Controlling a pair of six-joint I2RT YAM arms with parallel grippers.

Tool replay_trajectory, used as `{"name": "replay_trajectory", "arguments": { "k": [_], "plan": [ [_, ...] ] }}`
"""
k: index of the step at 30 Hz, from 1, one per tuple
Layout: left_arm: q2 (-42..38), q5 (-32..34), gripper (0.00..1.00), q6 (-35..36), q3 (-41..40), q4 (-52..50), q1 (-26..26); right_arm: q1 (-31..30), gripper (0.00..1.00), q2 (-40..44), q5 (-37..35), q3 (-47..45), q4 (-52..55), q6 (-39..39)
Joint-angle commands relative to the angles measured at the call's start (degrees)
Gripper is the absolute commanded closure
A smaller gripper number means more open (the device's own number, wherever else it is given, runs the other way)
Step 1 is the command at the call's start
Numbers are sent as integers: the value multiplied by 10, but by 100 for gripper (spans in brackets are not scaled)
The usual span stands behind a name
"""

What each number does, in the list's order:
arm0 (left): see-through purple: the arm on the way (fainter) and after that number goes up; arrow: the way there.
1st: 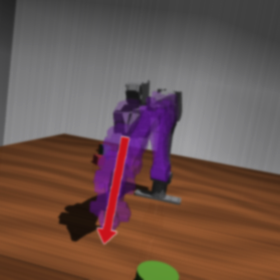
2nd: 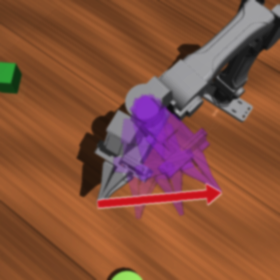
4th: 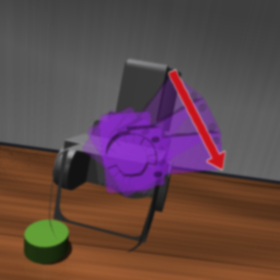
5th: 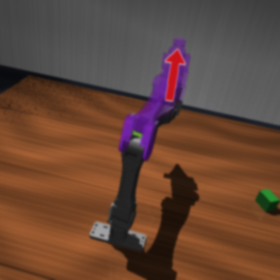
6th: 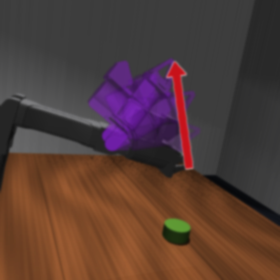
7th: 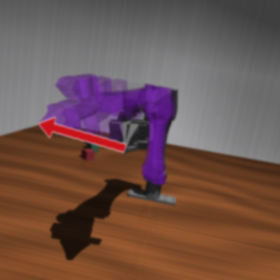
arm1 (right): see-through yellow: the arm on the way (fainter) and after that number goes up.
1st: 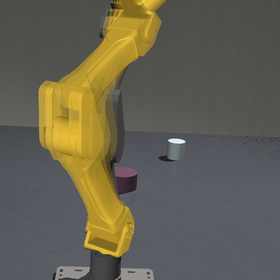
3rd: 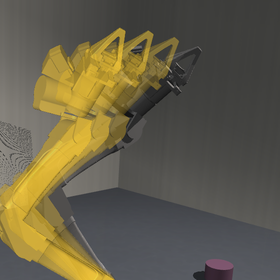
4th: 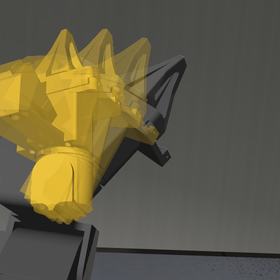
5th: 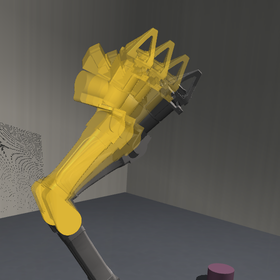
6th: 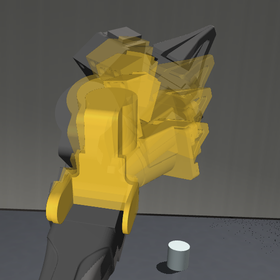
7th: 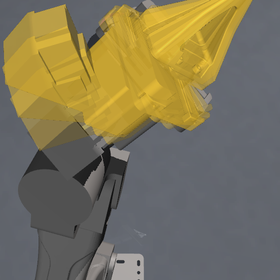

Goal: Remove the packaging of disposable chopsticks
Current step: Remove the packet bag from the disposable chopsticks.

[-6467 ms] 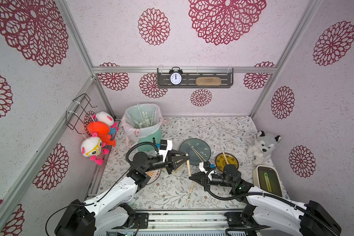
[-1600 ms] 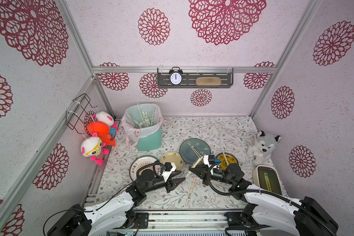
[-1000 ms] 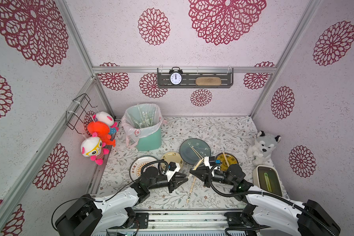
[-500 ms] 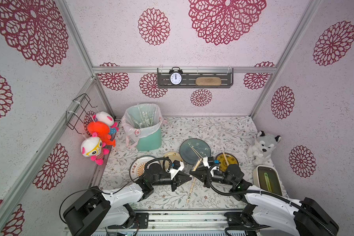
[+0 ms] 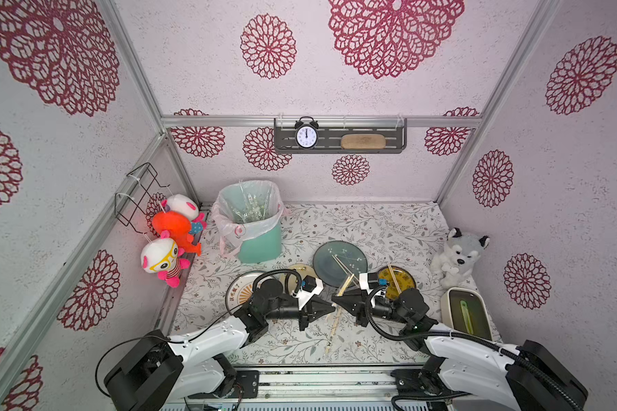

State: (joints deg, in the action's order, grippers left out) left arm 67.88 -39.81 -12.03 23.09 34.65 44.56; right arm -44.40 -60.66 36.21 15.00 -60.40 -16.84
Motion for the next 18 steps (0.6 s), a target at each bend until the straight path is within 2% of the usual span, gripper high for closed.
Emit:
{"name": "replay_trajectory", "arguments": {
  "k": [1, 12, 16, 18],
  "plan": [
    [-16, -4, 96, -3, 30, 52, -3, -6, 100, -15, 23, -18, 12, 8],
    [-38, -10, 80, -6, 35, 64, -4, -7, 100, -40, 8, -27, -8, 8],
    [-30, -23, 83, -6, 51, 35, -4, -7, 100, -34, 8, -26, -11, 5],
    [-24, -22, 75, -11, 42, 45, -4, -7, 100, -27, 11, -24, -9, 4]
  ]
}}
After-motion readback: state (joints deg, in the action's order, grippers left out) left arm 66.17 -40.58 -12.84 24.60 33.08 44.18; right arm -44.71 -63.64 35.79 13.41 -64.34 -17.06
